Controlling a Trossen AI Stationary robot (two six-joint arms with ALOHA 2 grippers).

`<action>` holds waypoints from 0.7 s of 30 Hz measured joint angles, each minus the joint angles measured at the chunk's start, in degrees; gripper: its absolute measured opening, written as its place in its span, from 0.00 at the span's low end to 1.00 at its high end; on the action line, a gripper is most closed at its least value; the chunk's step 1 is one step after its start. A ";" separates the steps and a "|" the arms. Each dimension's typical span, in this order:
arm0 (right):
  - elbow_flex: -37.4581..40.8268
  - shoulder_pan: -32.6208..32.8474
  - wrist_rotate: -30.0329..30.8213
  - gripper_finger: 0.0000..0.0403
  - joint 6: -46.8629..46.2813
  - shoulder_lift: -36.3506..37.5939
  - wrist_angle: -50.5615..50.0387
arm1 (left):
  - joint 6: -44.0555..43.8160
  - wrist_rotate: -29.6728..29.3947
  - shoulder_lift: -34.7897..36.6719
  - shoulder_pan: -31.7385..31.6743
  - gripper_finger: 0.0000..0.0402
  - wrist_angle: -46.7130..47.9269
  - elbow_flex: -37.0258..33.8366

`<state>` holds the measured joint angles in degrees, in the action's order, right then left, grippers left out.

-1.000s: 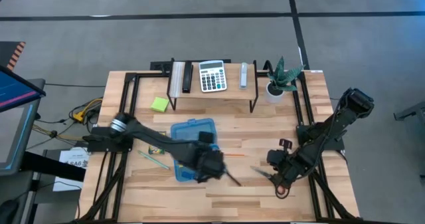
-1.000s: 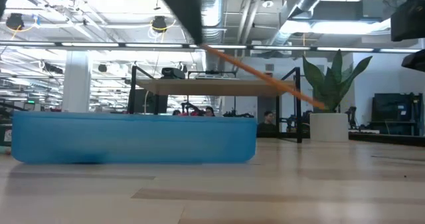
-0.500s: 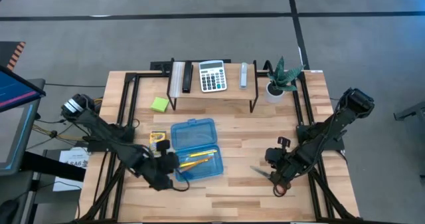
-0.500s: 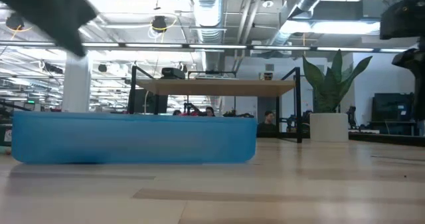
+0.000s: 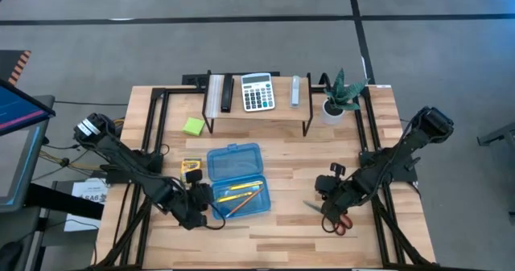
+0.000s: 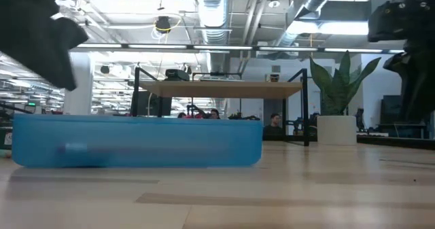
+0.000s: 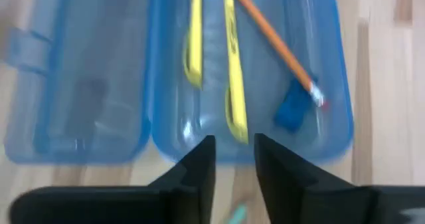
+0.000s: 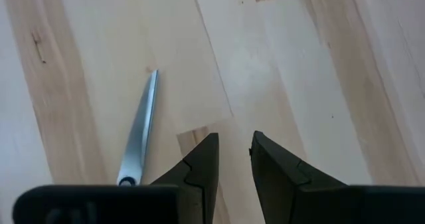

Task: Pack school essentials
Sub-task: Put the green pencil into the blue supply box

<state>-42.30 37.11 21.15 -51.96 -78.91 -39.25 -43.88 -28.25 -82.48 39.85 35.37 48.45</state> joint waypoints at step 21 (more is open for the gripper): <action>0.02 1.19 -0.02 0.27 1.07 -0.02 2.42 | 2.73 13.39 -2.38 0.13 0.33 -0.16 -3.48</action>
<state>-42.28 38.30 21.12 -50.90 -78.94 -36.84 -41.14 -14.86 -84.86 39.99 35.20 44.97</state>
